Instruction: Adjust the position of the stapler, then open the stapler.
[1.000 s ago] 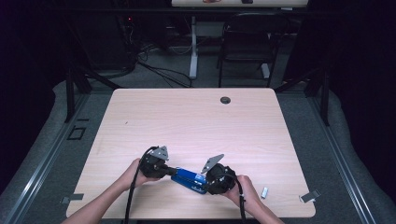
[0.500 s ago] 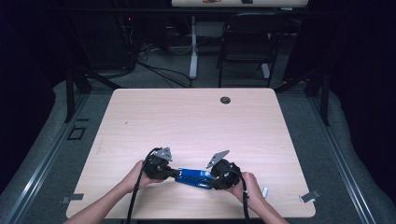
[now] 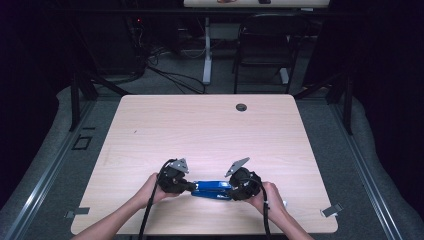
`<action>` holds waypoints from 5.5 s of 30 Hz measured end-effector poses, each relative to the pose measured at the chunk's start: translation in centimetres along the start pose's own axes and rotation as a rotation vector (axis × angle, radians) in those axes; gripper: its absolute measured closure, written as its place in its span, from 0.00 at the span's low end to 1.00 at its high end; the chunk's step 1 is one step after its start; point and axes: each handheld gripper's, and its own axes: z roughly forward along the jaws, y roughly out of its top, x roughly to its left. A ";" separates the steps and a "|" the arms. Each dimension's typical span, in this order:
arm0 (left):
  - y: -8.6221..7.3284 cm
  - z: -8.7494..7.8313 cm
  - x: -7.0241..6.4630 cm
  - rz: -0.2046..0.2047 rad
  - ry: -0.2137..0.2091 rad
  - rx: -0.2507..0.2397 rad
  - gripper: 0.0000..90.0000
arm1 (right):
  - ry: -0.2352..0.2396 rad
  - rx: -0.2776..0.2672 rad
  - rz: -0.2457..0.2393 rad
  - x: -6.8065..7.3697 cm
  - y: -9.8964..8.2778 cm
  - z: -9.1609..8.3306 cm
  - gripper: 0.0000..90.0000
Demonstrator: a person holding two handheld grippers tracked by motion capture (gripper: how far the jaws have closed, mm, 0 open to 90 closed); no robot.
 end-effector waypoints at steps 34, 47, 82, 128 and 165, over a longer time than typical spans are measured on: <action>0.6 0.6 -0.6 -0.051 0.025 -0.004 0.99 | -0.007 -0.007 0.049 -1.1 -0.6 0.8 0.75; 0.6 0.5 -0.7 -0.026 0.065 0.006 0.89 | -0.008 -0.023 0.061 -1.3 -1.0 0.5 0.73; 2.3 -0.2 -6.4 -0.003 0.186 -0.156 0.74 | 0.041 -0.097 0.272 -1.2 -3.5 -1.3 1.00; 4.4 7.6 -9.5 0.014 0.311 -0.229 1.00 | 0.153 -0.148 0.571 -3.4 -3.5 0.9 1.00; 4.4 7.5 -9.7 -0.023 0.328 -0.297 1.00 | 0.219 -0.122 0.689 -3.8 -4.1 1.5 1.00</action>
